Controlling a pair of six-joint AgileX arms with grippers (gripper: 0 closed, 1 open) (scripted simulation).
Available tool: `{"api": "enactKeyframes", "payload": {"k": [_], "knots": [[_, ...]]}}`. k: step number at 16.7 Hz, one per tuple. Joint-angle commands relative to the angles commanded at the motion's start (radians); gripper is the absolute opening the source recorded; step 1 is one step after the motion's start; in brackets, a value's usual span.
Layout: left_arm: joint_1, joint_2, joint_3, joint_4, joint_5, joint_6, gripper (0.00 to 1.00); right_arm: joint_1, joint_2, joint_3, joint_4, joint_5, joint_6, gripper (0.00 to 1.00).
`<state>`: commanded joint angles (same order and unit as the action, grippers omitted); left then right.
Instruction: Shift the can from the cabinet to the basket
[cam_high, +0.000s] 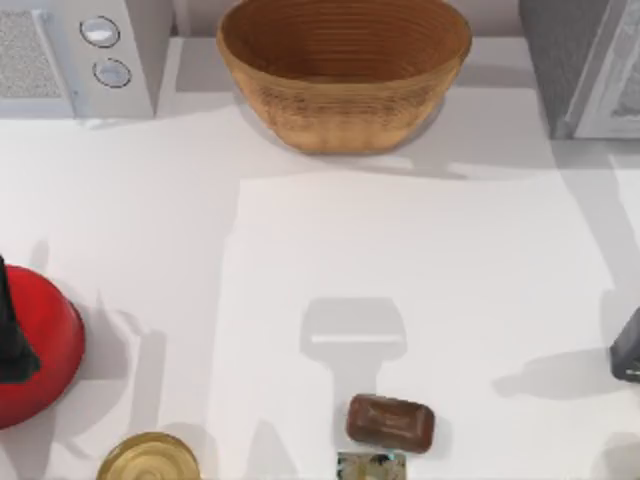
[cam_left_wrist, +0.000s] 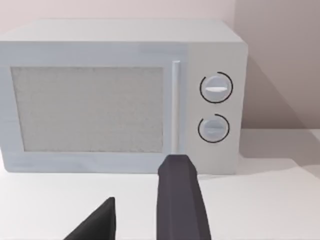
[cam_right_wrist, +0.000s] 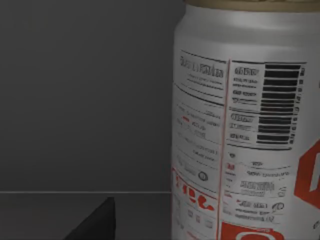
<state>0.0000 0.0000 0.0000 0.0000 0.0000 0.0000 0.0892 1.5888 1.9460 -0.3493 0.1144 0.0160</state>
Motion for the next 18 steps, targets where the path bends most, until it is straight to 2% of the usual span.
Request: {"api": "enactKeyframes", "payload": {"k": [4,13,18], "knots": [[0.000,0.000,0.000,0.000,0.000,0.000,1.00,0.003,0.010,0.010,-0.003,0.002,0.000,1.00],[0.000,0.000,0.000,0.000,0.000,0.000,1.00,-0.017,0.238,0.285,-0.047,-0.014,0.000,1.00],[0.000,0.000,0.000,0.000,0.000,0.000,1.00,-0.019,0.258,0.309,-0.051,-0.015,0.000,1.00]]}}
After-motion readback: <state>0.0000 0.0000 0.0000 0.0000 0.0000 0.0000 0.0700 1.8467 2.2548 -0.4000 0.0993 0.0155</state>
